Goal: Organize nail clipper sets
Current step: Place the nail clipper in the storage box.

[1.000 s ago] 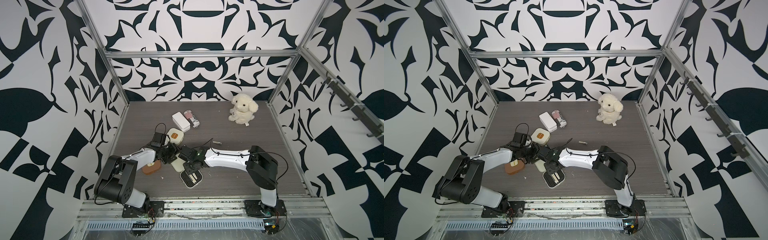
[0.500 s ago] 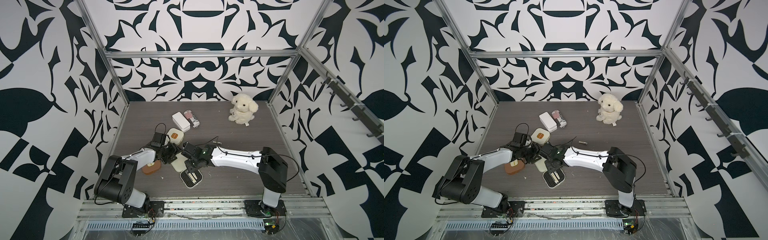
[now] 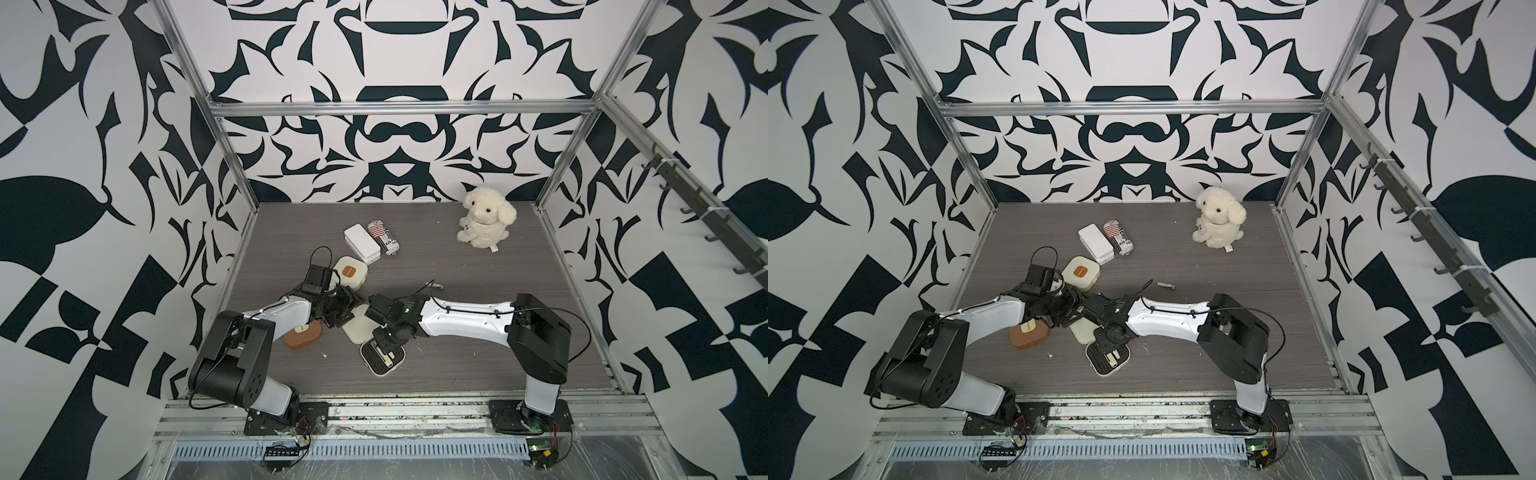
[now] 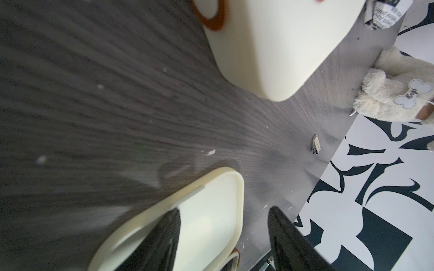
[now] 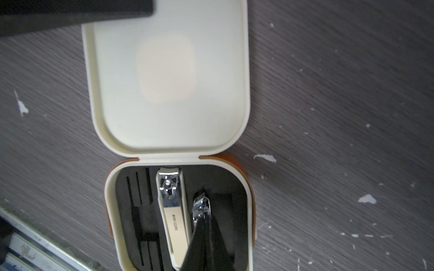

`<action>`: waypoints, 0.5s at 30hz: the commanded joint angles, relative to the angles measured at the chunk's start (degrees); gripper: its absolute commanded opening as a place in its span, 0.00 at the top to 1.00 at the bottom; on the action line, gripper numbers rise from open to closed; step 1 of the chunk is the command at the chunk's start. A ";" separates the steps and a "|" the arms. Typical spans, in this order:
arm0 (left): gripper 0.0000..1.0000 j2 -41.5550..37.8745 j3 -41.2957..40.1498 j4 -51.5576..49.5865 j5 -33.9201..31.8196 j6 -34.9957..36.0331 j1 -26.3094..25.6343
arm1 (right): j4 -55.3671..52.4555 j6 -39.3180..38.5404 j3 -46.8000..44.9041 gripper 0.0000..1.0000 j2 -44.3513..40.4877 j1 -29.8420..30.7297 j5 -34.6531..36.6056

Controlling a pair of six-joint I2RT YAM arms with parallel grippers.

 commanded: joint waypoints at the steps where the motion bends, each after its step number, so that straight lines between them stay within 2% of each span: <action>1: 0.36 1.24 -1.05 -4.98 -2.57 0.84 -0.04 | 0.46 0.91 -0.31 0.93 -0.43 -0.13 0.04; 9: 0.36 1.28 -0.89 -5.15 -2.56 0.93 -0.03 | 0.74 0.81 -0.90 0.85 -1.81 -0.27 0.69; 15: 0.36 1.30 -0.79 -5.15 -2.48 1.00 -0.04 | 0.99 0.38 -1.52 0.83 -2.89 -0.74 0.22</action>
